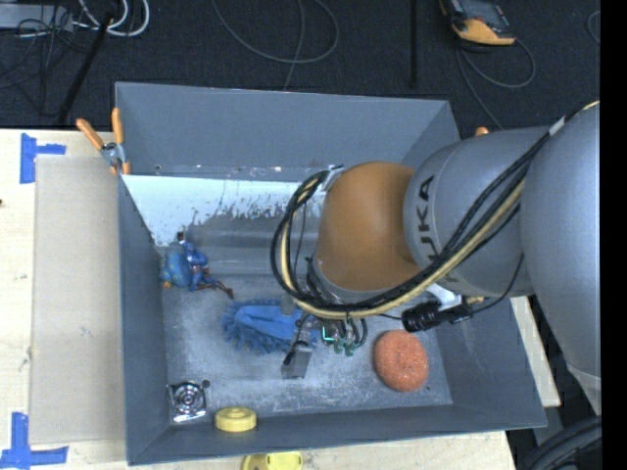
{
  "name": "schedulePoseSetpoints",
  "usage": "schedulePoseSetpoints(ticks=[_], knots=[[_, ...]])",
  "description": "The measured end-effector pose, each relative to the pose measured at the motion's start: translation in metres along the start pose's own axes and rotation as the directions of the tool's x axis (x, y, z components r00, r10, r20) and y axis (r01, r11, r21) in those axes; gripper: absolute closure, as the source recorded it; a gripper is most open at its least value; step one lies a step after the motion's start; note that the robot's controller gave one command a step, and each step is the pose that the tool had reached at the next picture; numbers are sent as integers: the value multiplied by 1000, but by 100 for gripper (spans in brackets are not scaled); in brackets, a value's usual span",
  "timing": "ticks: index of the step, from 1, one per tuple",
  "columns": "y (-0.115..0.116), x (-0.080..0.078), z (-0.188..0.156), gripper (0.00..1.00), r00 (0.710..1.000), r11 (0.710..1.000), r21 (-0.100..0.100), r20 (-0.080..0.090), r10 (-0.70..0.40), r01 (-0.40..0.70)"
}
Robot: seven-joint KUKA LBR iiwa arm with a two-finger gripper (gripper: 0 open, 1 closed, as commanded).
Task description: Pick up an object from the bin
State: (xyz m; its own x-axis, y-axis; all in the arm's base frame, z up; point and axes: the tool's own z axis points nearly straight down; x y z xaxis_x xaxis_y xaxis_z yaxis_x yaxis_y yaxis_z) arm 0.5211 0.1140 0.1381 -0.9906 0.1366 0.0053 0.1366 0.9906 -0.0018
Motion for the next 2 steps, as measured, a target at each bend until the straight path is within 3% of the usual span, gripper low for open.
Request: schedulePoseSetpoints(ticks=[1, 2], knots=[[9, -10, -30, 0, 1000, 1000, -4, 11, 1, -1], [14, -13, 22, 0, 999, 999, -5, 11, 33, -33]])
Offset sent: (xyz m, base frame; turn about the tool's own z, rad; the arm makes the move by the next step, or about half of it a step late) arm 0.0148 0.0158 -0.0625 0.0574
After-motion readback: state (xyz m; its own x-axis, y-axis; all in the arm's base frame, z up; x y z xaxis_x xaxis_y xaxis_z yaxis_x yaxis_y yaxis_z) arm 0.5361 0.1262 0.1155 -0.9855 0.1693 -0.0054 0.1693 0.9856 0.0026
